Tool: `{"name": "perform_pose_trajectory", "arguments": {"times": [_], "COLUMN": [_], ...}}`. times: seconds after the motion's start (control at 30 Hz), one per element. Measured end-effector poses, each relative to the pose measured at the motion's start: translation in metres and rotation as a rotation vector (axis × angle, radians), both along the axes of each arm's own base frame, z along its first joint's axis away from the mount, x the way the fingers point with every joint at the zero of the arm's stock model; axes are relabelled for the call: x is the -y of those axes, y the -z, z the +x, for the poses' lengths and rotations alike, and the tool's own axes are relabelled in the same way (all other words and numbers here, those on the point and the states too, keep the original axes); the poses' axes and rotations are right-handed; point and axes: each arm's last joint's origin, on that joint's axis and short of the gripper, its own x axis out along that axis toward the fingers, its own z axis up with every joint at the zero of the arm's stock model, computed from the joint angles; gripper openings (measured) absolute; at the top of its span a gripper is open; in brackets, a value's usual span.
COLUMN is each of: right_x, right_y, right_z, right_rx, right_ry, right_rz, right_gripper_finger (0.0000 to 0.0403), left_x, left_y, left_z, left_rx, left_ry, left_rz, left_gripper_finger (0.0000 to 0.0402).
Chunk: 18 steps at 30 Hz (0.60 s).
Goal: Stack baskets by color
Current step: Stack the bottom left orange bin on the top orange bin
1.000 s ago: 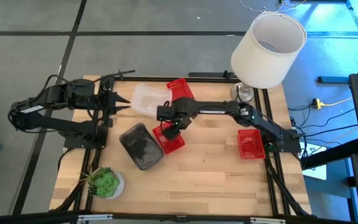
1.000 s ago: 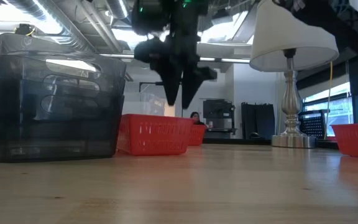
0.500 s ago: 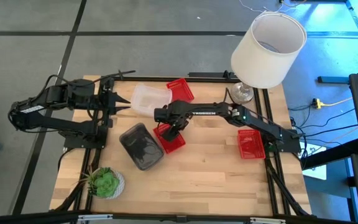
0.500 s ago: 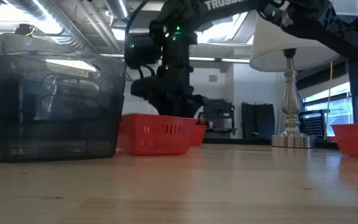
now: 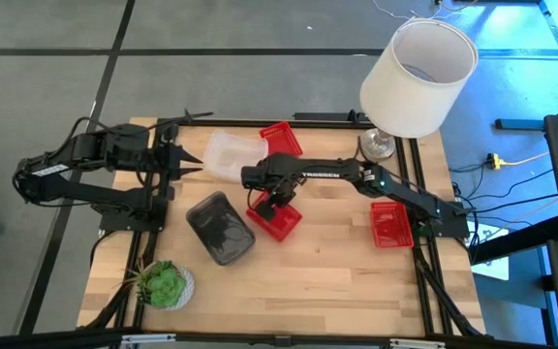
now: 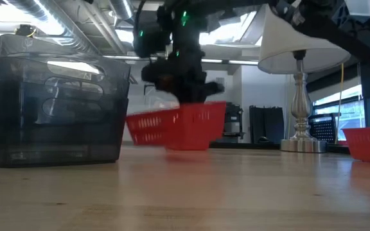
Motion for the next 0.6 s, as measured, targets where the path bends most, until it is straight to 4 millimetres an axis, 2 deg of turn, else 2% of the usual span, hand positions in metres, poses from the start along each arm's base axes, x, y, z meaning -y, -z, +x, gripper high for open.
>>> {"name": "perform_pose_trajectory", "arguments": {"times": [0.17,0.3,0.43,0.6], "right_x": [-0.011,-0.012,0.004,0.044], "right_y": [-0.038,-0.077,-0.103,-0.13], "right_z": [-0.02,-0.032,-0.045,-0.064], "right_rx": [-0.03,0.071,0.127,0.189], "right_ry": [0.102,0.208,0.318,0.426], "right_rz": [-0.019,-0.082,-0.185,-0.321], "right_gripper_finger": [0.0003,0.0002,0.0002,0.0002], "left_x": [0.0,0.001,0.001,0.001], "left_y": [0.004,0.006,0.006,0.006], "left_z": [-0.002,-0.003,-0.003,-0.003], "left_rx": [-0.05,-0.071,-0.072,-0.072], "left_ry": [0.002,0.011,0.012,0.014], "left_rz": [-0.005,-0.012,-0.013,-0.013], "left_gripper_finger": [0.0066,0.0066,0.0066,0.0066]}}
